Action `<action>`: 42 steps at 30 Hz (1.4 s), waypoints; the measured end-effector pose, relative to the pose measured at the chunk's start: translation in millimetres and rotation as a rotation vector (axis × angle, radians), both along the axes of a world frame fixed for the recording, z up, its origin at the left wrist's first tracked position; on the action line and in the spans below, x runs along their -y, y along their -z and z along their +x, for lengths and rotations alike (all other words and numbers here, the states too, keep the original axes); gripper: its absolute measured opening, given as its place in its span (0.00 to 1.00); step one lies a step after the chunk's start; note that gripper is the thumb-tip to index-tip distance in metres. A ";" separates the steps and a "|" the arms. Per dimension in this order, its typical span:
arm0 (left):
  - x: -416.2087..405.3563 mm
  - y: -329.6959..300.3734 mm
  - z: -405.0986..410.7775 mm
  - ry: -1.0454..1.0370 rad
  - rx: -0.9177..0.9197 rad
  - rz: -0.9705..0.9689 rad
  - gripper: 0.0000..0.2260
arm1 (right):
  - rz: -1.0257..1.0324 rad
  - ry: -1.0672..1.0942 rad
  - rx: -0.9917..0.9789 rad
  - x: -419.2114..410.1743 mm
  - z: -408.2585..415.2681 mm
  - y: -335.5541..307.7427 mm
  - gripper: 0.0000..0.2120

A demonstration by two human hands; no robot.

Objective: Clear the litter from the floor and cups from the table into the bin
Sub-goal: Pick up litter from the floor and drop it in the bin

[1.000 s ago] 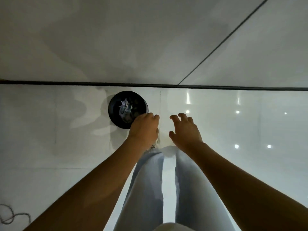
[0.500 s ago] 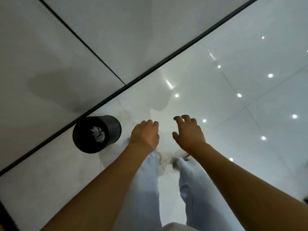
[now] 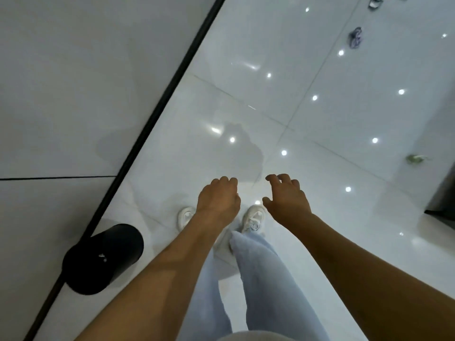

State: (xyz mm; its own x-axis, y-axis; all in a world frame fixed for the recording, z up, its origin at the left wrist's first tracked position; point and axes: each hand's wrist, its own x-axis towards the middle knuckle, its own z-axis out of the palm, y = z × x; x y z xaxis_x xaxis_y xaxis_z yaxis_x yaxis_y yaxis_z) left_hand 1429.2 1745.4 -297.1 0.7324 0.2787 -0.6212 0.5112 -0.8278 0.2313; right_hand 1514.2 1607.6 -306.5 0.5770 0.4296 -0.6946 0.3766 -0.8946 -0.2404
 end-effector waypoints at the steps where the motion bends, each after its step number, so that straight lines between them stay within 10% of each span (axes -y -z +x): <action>1: 7.6 -0.9 15.7 0.018 0.008 -0.001 0.14 | 0.003 0.029 0.011 10.6 12.4 0.2 0.26; 30: 180.2 13.8 446.3 0.746 -0.053 0.006 0.14 | 0.039 0.997 0.011 237.3 314.3 16.1 0.25; 42: 369.7 44.1 564.6 0.703 -0.136 -0.053 0.15 | 0.018 0.999 -0.070 412.0 431.1 58.7 0.25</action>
